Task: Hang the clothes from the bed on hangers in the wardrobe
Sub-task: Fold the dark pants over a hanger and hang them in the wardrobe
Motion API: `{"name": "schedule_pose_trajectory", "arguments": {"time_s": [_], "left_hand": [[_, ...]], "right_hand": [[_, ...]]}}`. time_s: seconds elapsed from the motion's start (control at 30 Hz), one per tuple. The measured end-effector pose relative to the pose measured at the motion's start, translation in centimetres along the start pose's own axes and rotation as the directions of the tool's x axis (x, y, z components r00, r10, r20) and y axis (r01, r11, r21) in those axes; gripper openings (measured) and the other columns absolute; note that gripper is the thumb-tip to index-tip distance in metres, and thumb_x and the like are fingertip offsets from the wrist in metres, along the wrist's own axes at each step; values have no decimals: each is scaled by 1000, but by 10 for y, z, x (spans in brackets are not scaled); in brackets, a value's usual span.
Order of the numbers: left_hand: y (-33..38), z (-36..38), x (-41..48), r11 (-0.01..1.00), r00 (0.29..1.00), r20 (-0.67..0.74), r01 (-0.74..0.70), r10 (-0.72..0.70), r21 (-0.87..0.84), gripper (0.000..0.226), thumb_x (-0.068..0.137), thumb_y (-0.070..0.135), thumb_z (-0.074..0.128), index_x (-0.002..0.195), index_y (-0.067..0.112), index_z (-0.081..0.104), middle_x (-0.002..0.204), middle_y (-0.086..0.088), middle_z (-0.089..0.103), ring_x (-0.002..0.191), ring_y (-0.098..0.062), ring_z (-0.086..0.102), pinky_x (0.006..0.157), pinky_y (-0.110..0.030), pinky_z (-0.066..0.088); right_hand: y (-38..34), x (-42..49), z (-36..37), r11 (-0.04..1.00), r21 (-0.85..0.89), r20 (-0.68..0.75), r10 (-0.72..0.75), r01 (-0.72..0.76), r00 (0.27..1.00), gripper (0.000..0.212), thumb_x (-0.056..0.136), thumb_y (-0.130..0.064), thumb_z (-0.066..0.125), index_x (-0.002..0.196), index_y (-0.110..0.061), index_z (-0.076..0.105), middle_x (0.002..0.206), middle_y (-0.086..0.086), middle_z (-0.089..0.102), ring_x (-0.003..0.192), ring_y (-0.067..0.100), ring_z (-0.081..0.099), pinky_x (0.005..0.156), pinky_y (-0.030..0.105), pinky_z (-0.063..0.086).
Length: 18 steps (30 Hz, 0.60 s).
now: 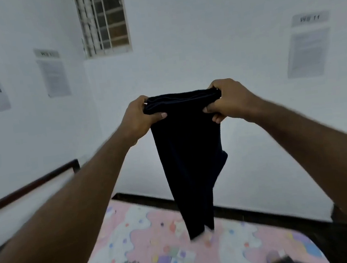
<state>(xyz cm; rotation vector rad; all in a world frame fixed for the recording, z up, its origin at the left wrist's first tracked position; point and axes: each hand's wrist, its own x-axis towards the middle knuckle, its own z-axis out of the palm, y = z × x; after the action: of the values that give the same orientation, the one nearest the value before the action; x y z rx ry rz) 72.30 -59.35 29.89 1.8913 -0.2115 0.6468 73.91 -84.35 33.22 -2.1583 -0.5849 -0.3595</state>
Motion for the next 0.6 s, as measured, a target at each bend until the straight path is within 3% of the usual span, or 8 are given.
{"name": "schedule_pose_trajectory", "arguments": {"time_s": [0.13,0.23,0.3,0.43,0.6], "left_hand": [[-64,-1,-147,994,984,141,113,-112,5,40,66,13,89,95,6,63,88,-2,72,80,-9,68,73,-24,54],[-128,-1,-275,967,927,276,238,-253,88,47,58,30,93,94,15,68,86,6,74,78,-2,67,70,-18,51],[-175,1,-362,924,841,381,350,-383,157,41,63,34,91,92,22,66,85,15,70,79,2,65,67,-14,48],[-261,14,-497,805,661,462,510,-592,303,37,67,14,88,84,25,57,79,12,65,75,3,61,64,-16,42],[-309,20,-589,684,490,481,574,-727,450,34,70,11,79,91,22,55,89,0,64,86,-17,61,70,-25,46]], "right_hand": [[39,-137,52,987,38,204,143,-154,968,26,76,3,76,91,-6,57,69,23,68,58,35,70,56,44,60],[75,-246,116,954,27,342,271,-298,900,27,76,3,75,90,-10,55,64,9,65,51,24,67,47,34,55],[103,-320,170,909,-17,425,383,-416,820,26,79,1,72,91,-11,52,66,6,63,51,22,65,47,35,53],[160,-438,272,807,-156,530,555,-569,641,30,77,2,66,84,-20,47,69,5,61,52,15,56,52,38,50],[192,-521,337,723,-238,560,648,-649,516,30,73,4,63,83,-21,50,66,-1,59,54,11,52,53,29,44]]}}
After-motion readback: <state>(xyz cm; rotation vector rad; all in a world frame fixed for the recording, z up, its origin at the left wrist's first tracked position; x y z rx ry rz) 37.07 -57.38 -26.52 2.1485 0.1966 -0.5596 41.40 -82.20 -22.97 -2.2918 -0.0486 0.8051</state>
